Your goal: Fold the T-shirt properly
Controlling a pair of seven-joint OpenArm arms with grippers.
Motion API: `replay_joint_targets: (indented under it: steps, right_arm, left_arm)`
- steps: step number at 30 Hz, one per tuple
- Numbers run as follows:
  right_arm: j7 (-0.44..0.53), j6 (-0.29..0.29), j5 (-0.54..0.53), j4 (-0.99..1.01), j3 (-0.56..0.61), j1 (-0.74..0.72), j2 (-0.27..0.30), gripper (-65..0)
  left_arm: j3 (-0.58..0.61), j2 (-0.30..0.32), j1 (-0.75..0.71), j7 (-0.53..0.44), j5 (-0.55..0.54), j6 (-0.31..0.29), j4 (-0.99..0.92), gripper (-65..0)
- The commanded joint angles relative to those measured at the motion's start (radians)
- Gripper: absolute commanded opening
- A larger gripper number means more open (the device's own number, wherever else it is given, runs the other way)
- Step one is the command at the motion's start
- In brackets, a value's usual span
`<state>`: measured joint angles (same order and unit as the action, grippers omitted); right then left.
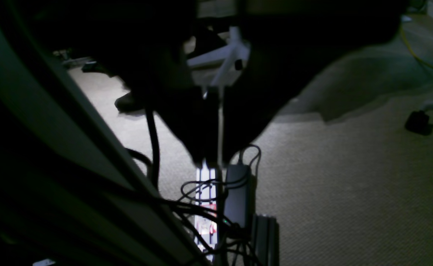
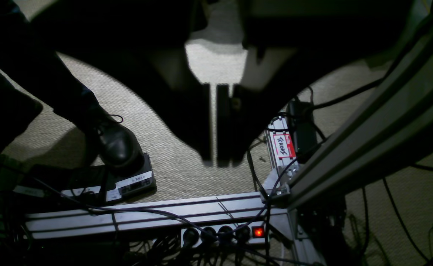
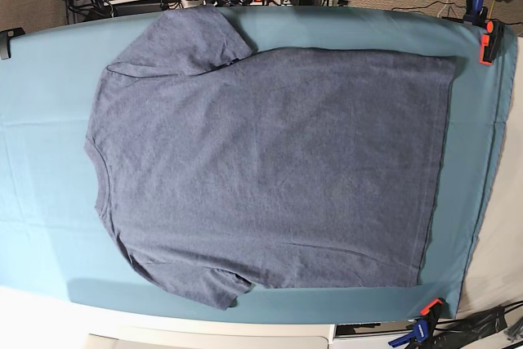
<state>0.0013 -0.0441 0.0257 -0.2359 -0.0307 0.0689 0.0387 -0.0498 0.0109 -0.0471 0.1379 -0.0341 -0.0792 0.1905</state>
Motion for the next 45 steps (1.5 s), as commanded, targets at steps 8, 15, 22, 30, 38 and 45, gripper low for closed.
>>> replay_joint_targets:
  steps: [8, 15, 22, 30, 38, 45]
  right_arm:
    - [0.013, 0.008, -0.006, -0.006, -0.001, -0.003, 0.006, -63.5]
    - [0.013, 0.008, -0.006, -0.005, -0.001, -0.002, 0.006, -63.5]
    - [0.005, 0.007, -0.006, -0.005, -0.001, -0.002, 0.006, -63.5]
    - [0.007, 0.006, -0.006, -0.032, -0.001, 0.047, 0.021, -63.5]
    - [0.006, 0.007, -0.006, -0.103, -0.001, 0.122, 0.083, -63.5]
    - [0.002, 0.006, -0.006, -0.178, -0.001, 0.196, 0.143, -63.5]
  left_arm:
    - [0.002, -0.005, -0.006, 0.0, 0.003, -0.008, 0.005, -61.5]
    - [0.002, -0.005, -0.005, 0.0, 0.003, -0.008, 0.005, -61.5]
    - [0.002, -0.003, -0.005, 0.0, 0.003, -0.008, 0.005, -61.5]
    - [0.002, 0.023, -0.035, 0.005, -0.074, -0.024, 0.023, -61.5]
    - [0.002, 0.066, -0.182, 0.029, -0.079, -0.024, 0.209, -61.5]
    - [0.002, 0.129, -0.347, 0.048, -0.15, -0.027, 0.386, -61.5]
